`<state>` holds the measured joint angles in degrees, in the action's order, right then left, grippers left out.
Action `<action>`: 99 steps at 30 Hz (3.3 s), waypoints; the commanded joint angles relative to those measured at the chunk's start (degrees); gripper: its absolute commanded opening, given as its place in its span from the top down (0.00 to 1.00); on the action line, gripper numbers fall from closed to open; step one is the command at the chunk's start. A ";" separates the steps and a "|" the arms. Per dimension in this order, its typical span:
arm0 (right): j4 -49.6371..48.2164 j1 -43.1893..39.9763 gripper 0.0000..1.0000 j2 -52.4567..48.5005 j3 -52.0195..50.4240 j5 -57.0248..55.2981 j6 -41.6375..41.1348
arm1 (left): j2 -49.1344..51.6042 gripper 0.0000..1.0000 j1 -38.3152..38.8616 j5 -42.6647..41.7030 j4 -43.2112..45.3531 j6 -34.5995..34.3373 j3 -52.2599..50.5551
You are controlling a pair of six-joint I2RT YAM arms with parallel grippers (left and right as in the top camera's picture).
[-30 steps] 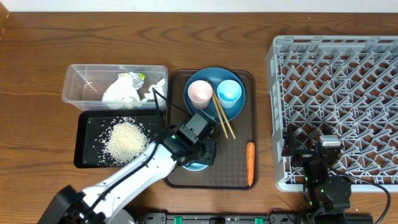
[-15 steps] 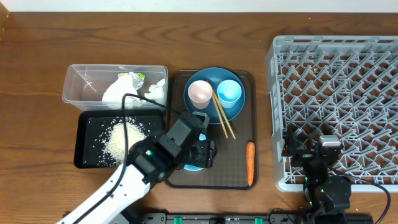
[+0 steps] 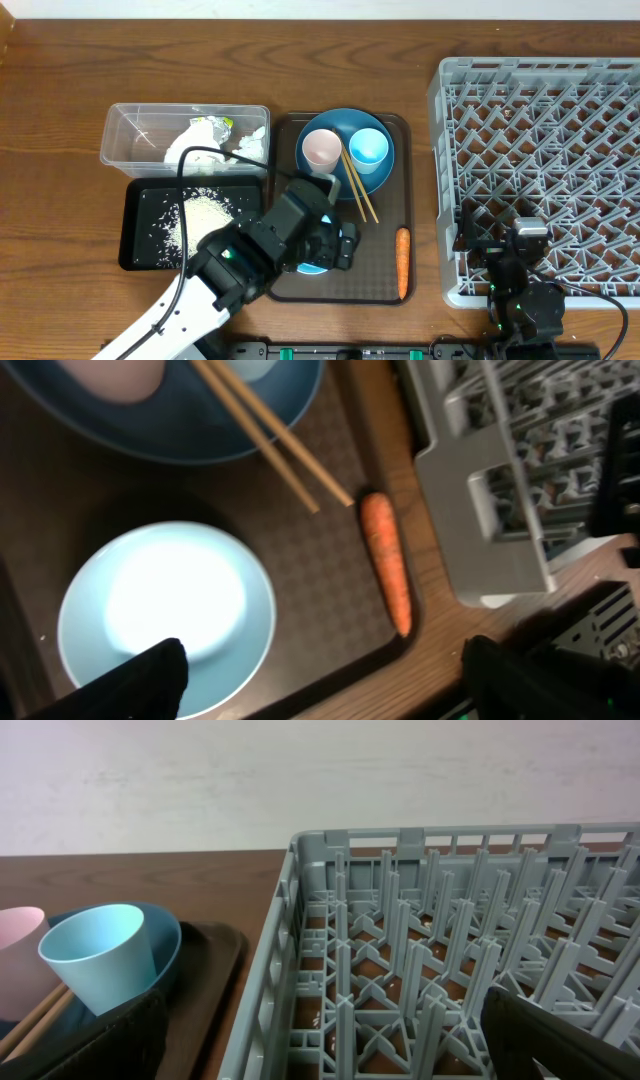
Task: Sort waste into correct bins and load items into the dishwasher rack
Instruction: 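Carry the emptied bowl right and set it on the brown tray, then move the left gripper down to the orange carrot, then close the left gripper on the carrot and lift it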
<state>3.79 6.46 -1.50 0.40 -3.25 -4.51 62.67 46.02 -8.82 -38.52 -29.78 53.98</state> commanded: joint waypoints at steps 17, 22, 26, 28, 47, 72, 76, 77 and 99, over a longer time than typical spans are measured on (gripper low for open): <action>0.17 0.48 0.01 0.00 -0.09 -0.37 0.33 | 11.80 0.01 14.10 9.88 9.94 -7.26 1.66; 0.17 0.48 0.01 0.00 -0.09 -0.37 0.33 | 15.21 0.02 16.46 9.46 12.35 -7.96 1.66; 0.17 0.48 0.01 0.00 -0.09 -0.37 0.33 | 16.70 0.02 18.88 9.51 13.88 -8.07 1.66; 0.17 0.48 0.01 0.00 -0.09 -0.37 0.33 | 17.57 0.02 19.71 9.49 14.47 -8.02 1.66; 0.17 0.48 0.01 0.00 -0.09 -0.37 0.33 | 27.19 0.20 21.40 9.90 21.57 -11.26 1.66; 0.17 0.48 0.01 0.00 -0.09 -0.37 0.33 | 35.10 0.36 21.40 16.02 26.58 -15.32 1.66; 0.17 0.48 0.01 0.00 -0.09 -0.37 0.33 | 36.13 0.38 21.40 16.06 26.84 -15.34 1.66; 0.17 0.48 0.01 0.00 -0.09 -0.37 0.33 | 36.39 0.39 21.40 16.26 26.93 -15.34 1.66; 0.17 0.48 0.01 0.00 -0.09 -0.37 0.33 | 42.14 0.59 21.42 17.64 27.41 -15.34 1.66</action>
<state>3.79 6.46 -1.50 0.40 -3.25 -4.51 103.72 67.29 7.97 -10.28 -45.17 54.68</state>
